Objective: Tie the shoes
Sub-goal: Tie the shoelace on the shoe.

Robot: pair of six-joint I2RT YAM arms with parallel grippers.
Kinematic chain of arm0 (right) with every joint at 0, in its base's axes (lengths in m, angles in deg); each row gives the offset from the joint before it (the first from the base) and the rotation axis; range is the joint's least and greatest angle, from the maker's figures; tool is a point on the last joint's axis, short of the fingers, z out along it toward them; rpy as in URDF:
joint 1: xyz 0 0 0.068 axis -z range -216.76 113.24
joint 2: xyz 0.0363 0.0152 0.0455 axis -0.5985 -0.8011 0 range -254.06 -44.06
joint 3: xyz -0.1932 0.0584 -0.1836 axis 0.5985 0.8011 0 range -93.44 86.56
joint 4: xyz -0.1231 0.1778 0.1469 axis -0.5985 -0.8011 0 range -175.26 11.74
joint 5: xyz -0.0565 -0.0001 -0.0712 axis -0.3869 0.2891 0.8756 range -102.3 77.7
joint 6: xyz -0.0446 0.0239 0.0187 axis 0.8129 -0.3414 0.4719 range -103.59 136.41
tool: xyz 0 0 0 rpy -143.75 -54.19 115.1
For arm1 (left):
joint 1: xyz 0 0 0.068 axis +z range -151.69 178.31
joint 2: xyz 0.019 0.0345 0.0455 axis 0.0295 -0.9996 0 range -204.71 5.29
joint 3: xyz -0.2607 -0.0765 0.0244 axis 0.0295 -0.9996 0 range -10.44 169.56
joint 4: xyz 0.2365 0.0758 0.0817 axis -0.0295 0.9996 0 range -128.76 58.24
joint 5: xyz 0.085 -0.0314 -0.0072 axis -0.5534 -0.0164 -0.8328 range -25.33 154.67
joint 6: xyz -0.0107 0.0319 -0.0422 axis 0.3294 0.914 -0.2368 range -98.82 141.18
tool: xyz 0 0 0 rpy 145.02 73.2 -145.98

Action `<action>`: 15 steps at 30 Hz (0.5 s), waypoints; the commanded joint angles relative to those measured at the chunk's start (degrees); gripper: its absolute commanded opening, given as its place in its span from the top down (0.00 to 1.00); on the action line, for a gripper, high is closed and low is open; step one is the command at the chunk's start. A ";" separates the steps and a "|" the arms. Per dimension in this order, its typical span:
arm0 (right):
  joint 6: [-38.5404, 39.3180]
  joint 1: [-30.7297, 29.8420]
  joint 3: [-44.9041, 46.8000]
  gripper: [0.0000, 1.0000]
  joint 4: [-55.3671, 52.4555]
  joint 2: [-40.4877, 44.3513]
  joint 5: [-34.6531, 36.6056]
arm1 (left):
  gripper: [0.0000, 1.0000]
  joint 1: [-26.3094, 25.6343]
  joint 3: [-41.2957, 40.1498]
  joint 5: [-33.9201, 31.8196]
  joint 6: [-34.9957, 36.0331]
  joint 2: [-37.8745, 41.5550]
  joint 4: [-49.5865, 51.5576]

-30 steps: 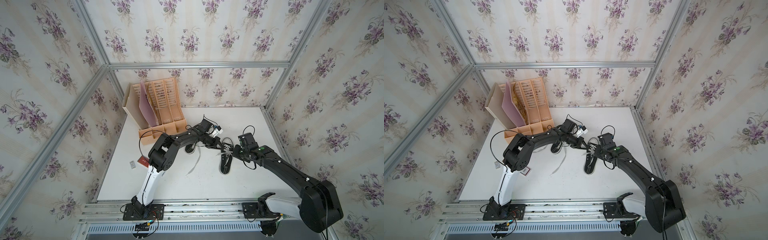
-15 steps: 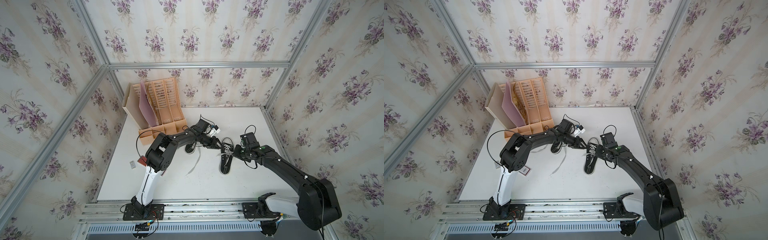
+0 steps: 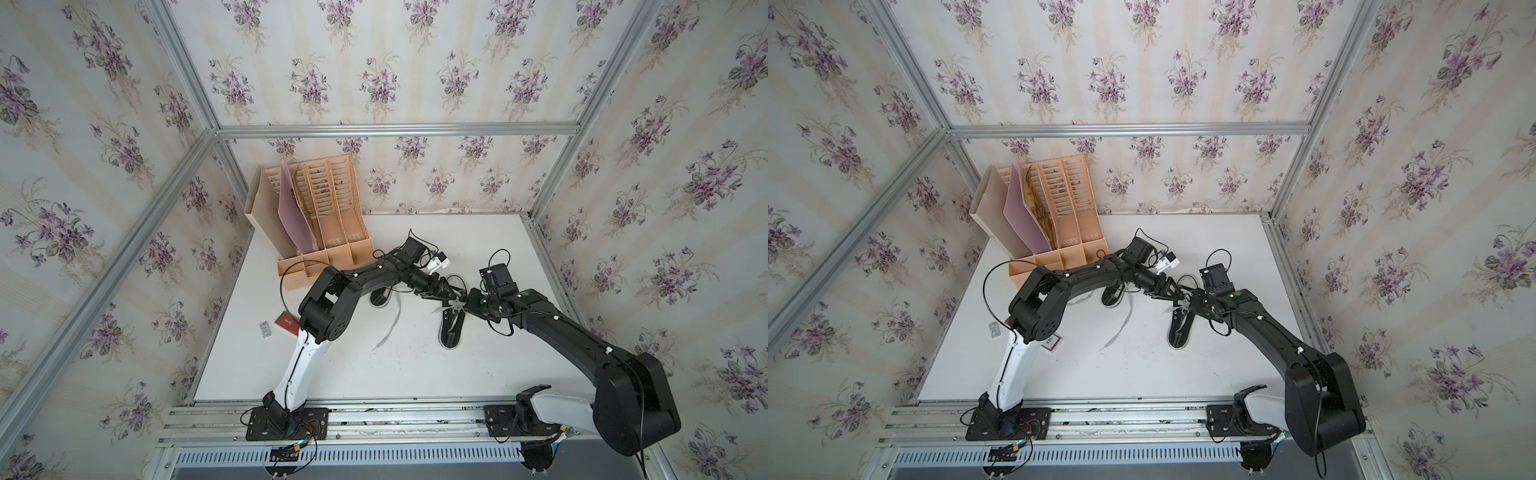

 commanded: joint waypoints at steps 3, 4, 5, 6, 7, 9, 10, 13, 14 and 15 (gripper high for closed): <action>-0.11 0.04 -0.24 1.00 0.31 -0.12 0.66 | 0.48 -0.42 1.18 1.57 3.00 -0.80 4.07; -0.12 0.04 -0.24 1.00 0.32 -0.10 0.72 | 0.49 -0.46 1.28 1.73 3.19 -0.88 4.26; -0.12 0.04 -0.16 1.00 0.29 -0.11 0.79 | 0.50 -0.45 1.33 1.96 3.33 -0.99 4.57; -0.12 0.04 -0.15 1.00 0.23 -0.12 0.83 | 0.51 -0.46 1.46 2.14 3.67 -1.11 5.06; -0.14 0.04 -0.12 1.00 0.23 -0.11 0.83 | 0.51 -0.46 1.58 2.23 3.91 -1.16 5.36; -0.12 0.12 -0.14 1.00 0.31 -0.11 0.76 | 0.52 -0.50 1.50 2.35 4.22 -1.21 5.76; -0.12 0.12 -0.15 1.00 0.40 -0.11 0.66 | 0.52 -0.54 1.61 2.42 4.22 -1.34 5.76; -0.12 0.10 -0.13 1.00 0.56 -0.20 0.31 | 0.56 -0.62 1.91 2.19 4.06 -1.60 5.70; -0.12 0.10 -0.15 1.00 0.58 -0.20 0.33 | 0.57 -0.62 1.99 2.10 3.84 -1.70 5.38; -0.16 0.12 -0.07 1.00 0.57 -0.22 0.31 | 0.58 -0.72 2.09 2.00 3.57 -1.83 4.99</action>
